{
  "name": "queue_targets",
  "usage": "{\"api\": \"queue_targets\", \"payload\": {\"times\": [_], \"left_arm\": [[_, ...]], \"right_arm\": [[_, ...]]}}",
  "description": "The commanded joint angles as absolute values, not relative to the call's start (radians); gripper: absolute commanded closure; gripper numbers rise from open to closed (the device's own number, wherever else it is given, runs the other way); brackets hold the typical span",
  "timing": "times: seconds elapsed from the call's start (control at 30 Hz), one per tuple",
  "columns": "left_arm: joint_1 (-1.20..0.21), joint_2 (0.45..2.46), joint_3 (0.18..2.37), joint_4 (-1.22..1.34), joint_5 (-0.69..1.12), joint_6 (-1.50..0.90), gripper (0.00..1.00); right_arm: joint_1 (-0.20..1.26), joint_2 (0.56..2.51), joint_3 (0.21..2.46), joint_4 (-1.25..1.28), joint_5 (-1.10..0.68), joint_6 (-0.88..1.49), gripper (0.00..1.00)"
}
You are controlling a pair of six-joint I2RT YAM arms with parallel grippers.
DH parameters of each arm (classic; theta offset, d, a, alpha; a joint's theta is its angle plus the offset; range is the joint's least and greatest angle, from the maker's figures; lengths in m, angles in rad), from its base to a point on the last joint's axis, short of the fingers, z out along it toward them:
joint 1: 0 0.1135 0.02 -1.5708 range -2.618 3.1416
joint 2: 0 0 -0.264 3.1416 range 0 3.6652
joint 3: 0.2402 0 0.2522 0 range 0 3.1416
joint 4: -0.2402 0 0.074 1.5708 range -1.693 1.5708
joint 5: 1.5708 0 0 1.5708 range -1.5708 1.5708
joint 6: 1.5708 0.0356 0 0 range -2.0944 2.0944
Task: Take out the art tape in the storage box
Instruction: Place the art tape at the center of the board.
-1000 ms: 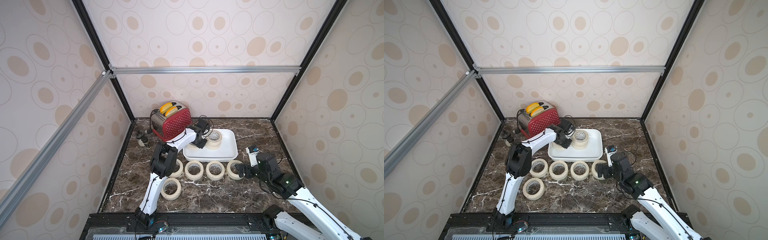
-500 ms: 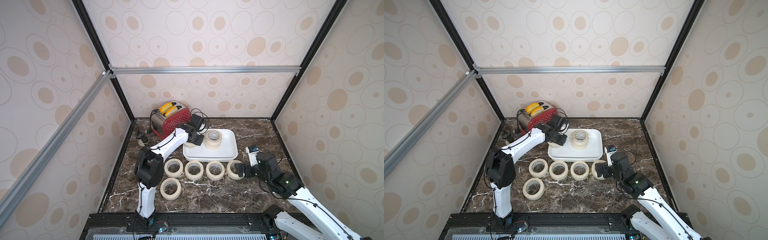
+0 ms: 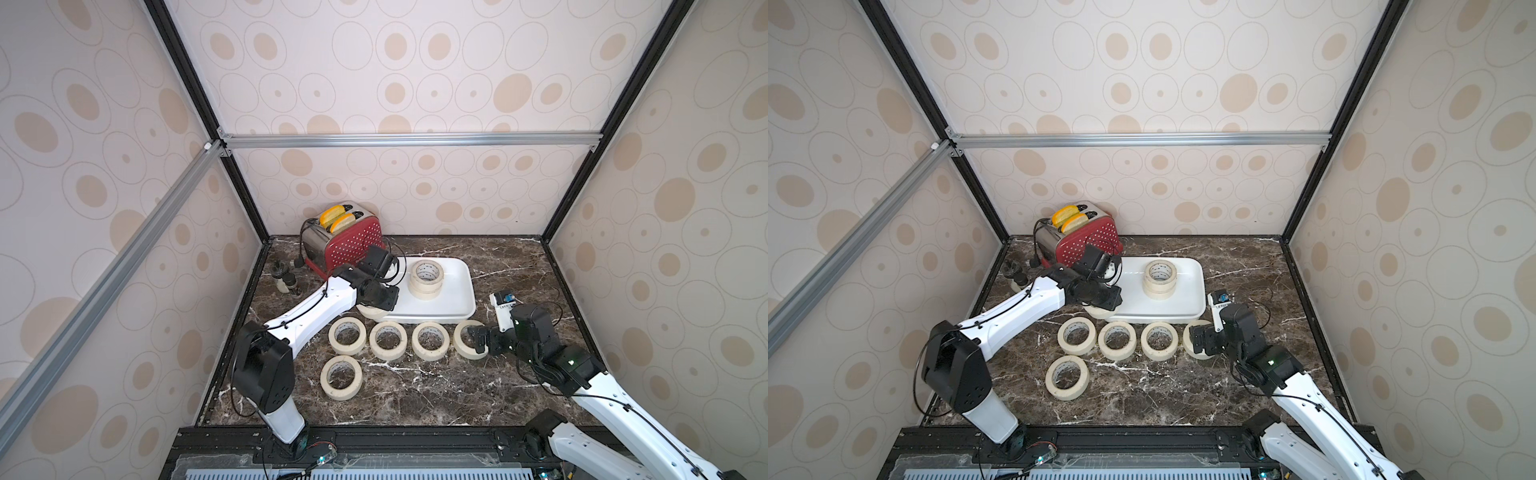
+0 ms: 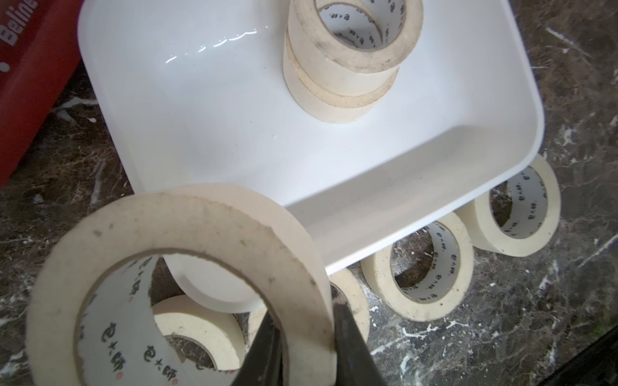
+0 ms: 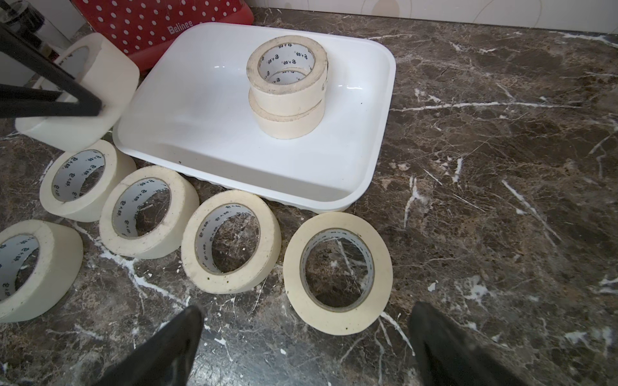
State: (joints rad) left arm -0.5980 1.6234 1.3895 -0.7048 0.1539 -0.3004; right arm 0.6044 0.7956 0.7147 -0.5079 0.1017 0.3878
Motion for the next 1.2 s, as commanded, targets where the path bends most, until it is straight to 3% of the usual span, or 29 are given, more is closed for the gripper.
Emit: {"api": "queue_targets", "payload": {"times": [0.0,0.67,1.17], "left_arm": [[-0.642,1.537,1.373,-0.707,0.175,-0.319,1.00],[-0.773,1.278,1.079,-0.717,0.421,-0.473,1.00],[-0.824,1.257,0.967,-0.732,0.484,-0.546,1.00]], "right_arm": [[0.600,0.804,0.703,-0.484,0.094,0.382,0.00],[0.597,0.818,0.697,-0.472,0.109,0.377,0.00],[0.595,0.836,0.699,-0.463,0.107,0.387,0.00]]}}
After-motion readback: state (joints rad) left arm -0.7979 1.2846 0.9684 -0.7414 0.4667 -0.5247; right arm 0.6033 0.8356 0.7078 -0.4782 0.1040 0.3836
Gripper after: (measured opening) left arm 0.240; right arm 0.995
